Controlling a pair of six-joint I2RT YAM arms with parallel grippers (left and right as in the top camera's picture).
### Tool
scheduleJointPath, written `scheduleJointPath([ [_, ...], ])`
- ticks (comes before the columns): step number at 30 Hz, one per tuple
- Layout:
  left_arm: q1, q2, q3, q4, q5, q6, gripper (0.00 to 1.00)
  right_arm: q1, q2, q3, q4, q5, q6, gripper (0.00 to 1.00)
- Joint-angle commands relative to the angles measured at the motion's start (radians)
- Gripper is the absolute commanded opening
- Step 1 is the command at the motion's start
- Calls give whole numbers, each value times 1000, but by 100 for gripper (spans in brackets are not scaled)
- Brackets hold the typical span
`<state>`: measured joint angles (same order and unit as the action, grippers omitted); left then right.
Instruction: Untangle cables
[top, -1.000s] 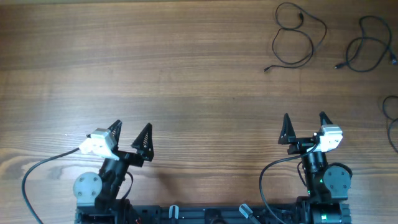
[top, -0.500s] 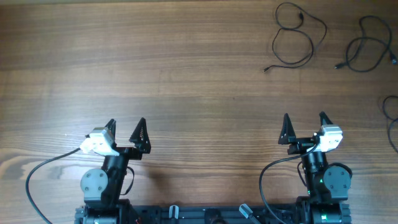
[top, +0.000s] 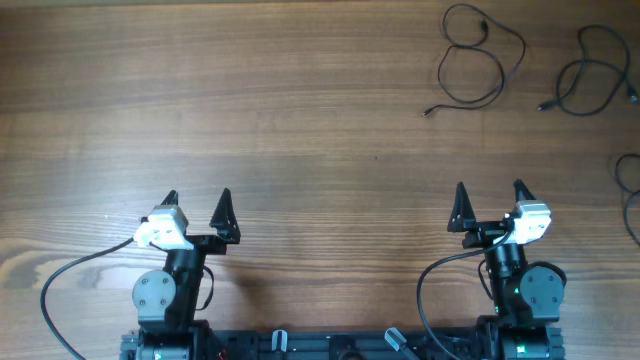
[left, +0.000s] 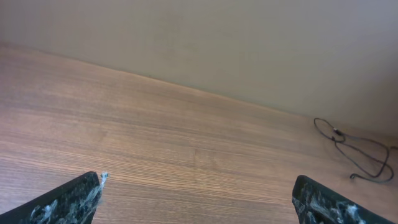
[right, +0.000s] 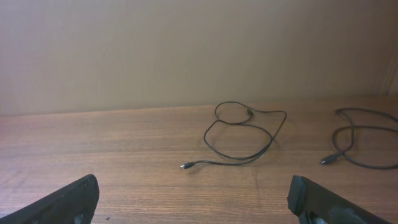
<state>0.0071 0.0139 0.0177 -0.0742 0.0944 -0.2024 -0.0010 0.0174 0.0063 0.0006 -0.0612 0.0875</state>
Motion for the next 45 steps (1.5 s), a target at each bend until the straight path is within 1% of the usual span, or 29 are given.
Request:
scheduleJointPath([
  [1,2,-11,-12,4,-7,39,100,-3,-14,-2,3,16,-9,100],
  [36,3,-7,-12,4,-9,46,100,-3,-14,-2,3,16,-9,100],
  [37,3,-7,-12,5,0,75,100,-3,-14,-2,3,16,-9,100],
  [39,3,-7,-12,8,44,183,100,-3,-14,-2,2,16,-9,100],
  [40,3,-7,-12,10,50,212,100,-3,-14,-2,2,16,-9,100],
  [45,3,-3,-12,10,43,225,100,-3,-14,-2,2,16,-9,100],
])
